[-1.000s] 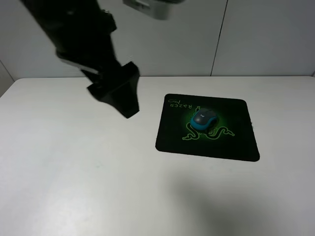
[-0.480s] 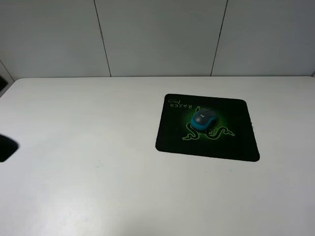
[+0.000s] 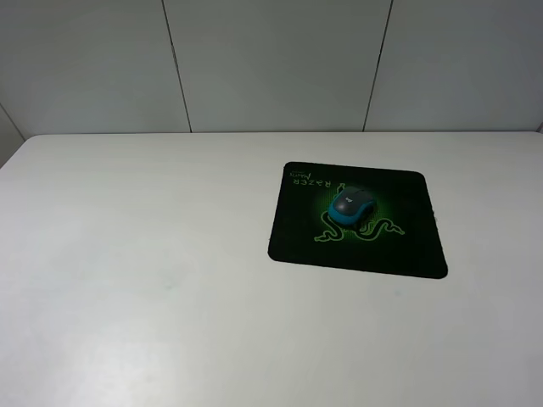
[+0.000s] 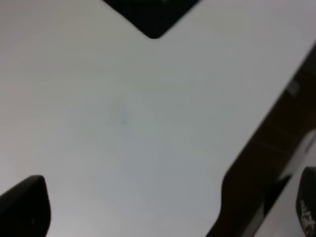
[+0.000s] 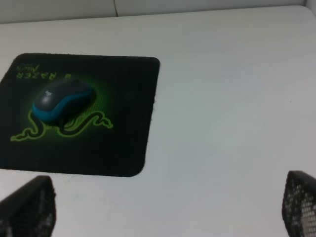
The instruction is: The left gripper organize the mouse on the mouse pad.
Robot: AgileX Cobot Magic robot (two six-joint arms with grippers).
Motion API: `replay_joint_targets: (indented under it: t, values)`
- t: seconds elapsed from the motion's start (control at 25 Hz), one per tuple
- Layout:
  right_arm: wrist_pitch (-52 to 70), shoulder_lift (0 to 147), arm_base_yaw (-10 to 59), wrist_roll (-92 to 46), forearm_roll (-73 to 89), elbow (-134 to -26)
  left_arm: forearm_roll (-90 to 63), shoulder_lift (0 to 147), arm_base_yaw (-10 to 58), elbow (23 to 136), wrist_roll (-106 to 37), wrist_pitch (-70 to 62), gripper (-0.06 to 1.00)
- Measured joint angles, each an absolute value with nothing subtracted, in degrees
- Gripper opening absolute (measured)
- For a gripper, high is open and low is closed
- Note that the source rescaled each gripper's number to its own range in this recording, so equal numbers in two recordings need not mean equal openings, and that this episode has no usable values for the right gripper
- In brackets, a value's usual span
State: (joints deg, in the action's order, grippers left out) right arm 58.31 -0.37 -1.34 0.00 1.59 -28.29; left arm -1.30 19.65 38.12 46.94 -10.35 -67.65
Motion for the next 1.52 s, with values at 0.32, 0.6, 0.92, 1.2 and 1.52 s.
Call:
replay_joint_targets:
  t: [0.32, 0.6, 0.92, 1.2, 1.52]
  values:
    - [58.3, -0.4, -1.3, 0.0, 1.6, -28.3, 0.0, 5.4, 20.5, 39.4, -8.3, -67.0, 1.0]
    - [58.3, -0.4, -1.3, 0.0, 1.6, -28.3, 0.0, 0.5, 10.0, 30.3, -8.3, -59.1, 1.0]
    - [58.3, -0.4, -1.3, 0.0, 1.6, -28.3, -0.4, -0.3, 4.1, 28.2, -4.8, -60.6, 1.0]
    - [58.3, -0.4, -1.3, 0.0, 1.6, -28.3, -0.6, -0.3, 4.1, 28.2, -4.2, -60.6, 1.0]
    - [58.3, -0.4, -1.3, 0.0, 1.6, -28.3, -0.6, -0.3, 4.1, 28.2, -4.2, -60.6, 1.0]
